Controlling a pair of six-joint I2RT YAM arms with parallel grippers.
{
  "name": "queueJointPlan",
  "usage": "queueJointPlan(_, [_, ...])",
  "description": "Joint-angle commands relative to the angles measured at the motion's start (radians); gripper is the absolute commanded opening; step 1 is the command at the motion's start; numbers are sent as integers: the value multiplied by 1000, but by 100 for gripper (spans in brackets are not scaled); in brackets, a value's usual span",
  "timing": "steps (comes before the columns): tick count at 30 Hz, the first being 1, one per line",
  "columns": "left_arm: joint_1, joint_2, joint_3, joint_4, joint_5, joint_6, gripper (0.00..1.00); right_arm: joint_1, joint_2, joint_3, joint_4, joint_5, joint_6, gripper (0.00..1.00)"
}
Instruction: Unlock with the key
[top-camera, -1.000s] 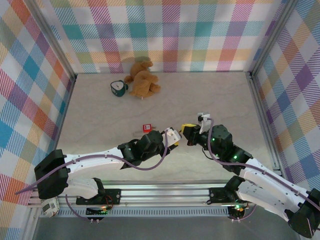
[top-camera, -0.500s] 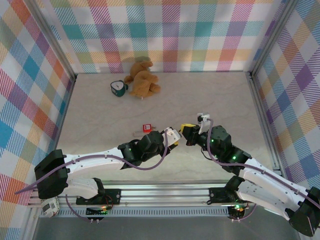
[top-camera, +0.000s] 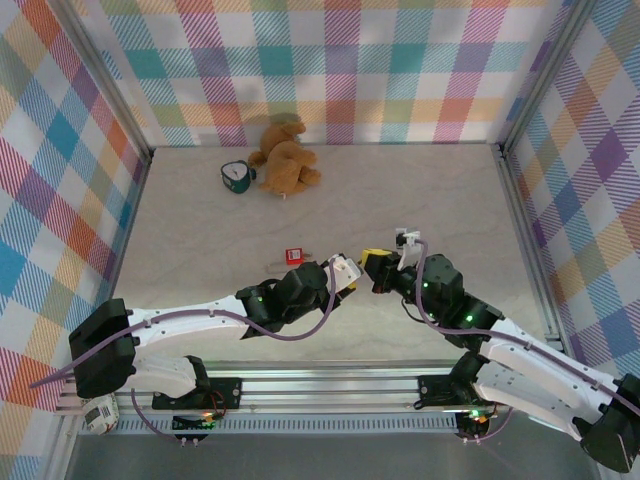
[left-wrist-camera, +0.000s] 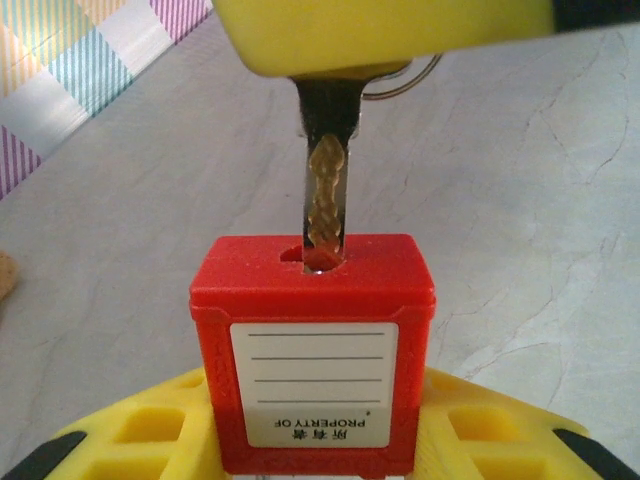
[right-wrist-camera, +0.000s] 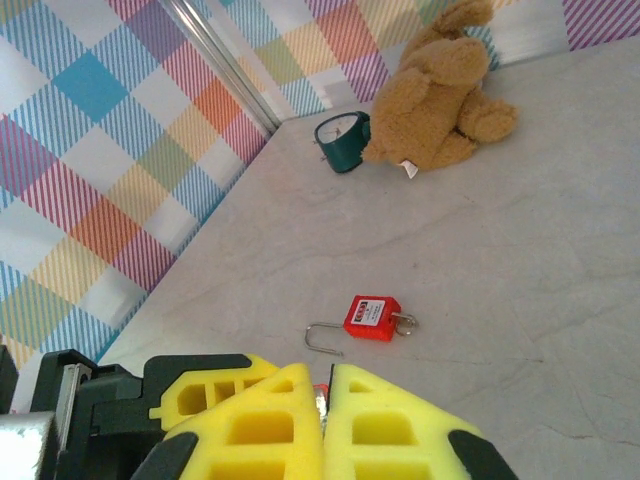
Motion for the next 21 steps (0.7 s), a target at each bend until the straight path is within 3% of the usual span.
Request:
queueJointPlan(1, [-1,-22,44,83,-58,-15,23,16,-21,-10,-55,-27,16,0])
queueJointPlan(13, [0,-40,35,103,-33,-41,23,32,44,-36,-19,1,18,0])
queueJointPlan(21, [23,-108,33,118,13,-114,22,38,100,-65,51,-43,25,0])
